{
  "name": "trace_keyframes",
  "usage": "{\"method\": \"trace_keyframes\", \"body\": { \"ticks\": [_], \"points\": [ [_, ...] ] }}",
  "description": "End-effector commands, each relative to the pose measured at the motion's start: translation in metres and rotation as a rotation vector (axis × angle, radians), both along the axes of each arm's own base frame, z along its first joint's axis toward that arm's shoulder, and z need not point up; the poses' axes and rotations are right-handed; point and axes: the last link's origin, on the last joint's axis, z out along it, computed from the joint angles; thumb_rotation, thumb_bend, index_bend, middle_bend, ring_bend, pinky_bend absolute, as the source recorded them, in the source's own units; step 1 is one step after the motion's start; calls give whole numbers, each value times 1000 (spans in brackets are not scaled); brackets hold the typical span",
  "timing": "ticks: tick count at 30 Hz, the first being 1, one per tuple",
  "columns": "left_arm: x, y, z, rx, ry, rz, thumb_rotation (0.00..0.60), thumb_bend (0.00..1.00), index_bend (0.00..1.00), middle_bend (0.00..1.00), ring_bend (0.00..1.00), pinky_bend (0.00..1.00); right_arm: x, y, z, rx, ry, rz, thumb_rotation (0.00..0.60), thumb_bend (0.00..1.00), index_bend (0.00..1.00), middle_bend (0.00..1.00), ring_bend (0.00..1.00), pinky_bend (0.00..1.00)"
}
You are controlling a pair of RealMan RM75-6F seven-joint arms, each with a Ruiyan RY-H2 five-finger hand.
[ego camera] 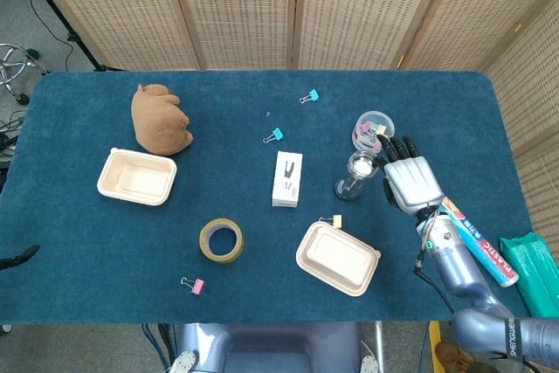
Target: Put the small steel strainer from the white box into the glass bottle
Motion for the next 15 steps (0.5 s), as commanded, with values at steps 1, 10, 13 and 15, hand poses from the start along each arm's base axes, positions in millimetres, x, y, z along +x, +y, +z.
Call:
{"method": "trace_keyframes", "body": {
  "ticks": [1, 10, 13, 15],
  "points": [
    [0, 0, 0, 0, 0, 0, 600, 111, 0, 0, 0, 0, 0, 0, -1, 4, 2, -3, 600, 696, 310, 0, 0, 0],
    [0, -1, 1, 3, -3, 0, 600, 111, 0, 0, 0, 0, 2, -1, -2, -3, -13, -1, 600, 696, 310, 0, 0, 0],
    [-1, -1, 1, 2, -3, 0, 600, 111, 0, 0, 0, 0, 4, 0, 0, -9, -25, 9, 600, 695, 310, 0, 0, 0],
    [-1, 0, 1, 2, -4, 1, 600, 111, 0, 0, 0, 0, 7, 1, 2, -11, -34, 16, 600, 696, 310, 0, 0, 0]
  ]
}}
